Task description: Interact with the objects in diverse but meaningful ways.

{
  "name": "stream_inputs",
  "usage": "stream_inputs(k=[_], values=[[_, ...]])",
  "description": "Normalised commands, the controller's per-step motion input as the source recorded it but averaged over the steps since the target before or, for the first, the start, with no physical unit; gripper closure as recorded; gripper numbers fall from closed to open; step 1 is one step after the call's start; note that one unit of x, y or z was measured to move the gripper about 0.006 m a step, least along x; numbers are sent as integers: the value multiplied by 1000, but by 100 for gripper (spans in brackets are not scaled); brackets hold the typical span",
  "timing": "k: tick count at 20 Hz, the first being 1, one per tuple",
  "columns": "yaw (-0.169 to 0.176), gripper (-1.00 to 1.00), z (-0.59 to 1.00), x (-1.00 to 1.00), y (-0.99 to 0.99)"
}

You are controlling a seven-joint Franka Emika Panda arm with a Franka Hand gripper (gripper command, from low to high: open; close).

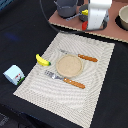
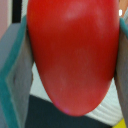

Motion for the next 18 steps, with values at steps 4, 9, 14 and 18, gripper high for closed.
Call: stream_inputs(k=[4,9,14,18], values=[[0,100,307,-836,555],[0,100,217,-972,562],[4,100,6,-976,508],[10,100,0,-930,512]])
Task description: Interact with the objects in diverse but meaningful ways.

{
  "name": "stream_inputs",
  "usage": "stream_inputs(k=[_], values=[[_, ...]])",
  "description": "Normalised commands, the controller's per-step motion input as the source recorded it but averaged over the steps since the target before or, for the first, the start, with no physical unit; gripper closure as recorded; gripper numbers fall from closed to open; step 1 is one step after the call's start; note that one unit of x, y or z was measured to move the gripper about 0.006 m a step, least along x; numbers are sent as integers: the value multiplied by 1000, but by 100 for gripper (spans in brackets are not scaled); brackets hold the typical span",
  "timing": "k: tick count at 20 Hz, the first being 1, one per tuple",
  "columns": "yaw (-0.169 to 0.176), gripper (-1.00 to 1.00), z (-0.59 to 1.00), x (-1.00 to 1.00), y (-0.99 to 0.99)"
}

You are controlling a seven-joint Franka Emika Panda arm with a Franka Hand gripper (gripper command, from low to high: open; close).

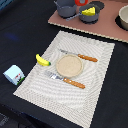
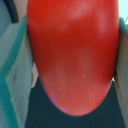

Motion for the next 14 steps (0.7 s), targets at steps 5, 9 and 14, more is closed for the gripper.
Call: stream_inputs(k=[5,9,14], values=[[16,100,-7,-746,499],[16,100,-129,-472,350],[6,100,-355,-319,160]])
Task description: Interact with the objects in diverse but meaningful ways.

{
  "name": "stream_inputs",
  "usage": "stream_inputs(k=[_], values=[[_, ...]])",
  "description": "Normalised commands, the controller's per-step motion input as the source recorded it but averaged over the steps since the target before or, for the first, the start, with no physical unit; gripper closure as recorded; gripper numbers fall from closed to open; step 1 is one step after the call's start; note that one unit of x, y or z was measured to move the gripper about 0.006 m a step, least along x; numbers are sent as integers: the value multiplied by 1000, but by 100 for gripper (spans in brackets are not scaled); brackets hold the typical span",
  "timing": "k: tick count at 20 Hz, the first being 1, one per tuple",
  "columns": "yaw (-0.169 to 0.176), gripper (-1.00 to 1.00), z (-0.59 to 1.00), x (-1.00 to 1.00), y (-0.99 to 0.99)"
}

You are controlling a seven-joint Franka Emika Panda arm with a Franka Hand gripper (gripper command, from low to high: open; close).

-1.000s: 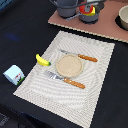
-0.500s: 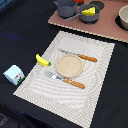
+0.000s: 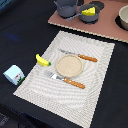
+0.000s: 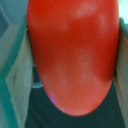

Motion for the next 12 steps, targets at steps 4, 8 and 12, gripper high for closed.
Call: stream_inputs(k=[4,8,12], values=[[5,100,-468,-358,86],[5,100,-488,-468,49],[3,100,-469,-509,48]])
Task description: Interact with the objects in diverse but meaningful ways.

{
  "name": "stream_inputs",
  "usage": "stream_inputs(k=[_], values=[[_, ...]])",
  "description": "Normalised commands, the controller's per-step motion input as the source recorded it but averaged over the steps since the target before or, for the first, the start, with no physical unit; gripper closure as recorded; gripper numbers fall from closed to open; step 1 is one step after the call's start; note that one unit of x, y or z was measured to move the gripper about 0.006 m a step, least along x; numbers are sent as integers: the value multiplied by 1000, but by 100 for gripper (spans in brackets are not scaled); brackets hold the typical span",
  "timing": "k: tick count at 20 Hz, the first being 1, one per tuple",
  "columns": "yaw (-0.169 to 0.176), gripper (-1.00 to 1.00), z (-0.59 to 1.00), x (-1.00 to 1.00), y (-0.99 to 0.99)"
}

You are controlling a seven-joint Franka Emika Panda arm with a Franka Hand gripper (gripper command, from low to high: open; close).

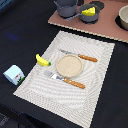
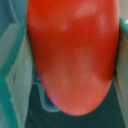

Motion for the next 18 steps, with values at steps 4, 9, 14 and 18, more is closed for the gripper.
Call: stream_inputs(k=[4,9,14,18], values=[[4,100,-455,-507,89],[3,100,-346,-356,113],[0,-100,0,2,115],[0,-100,13,35,116]])
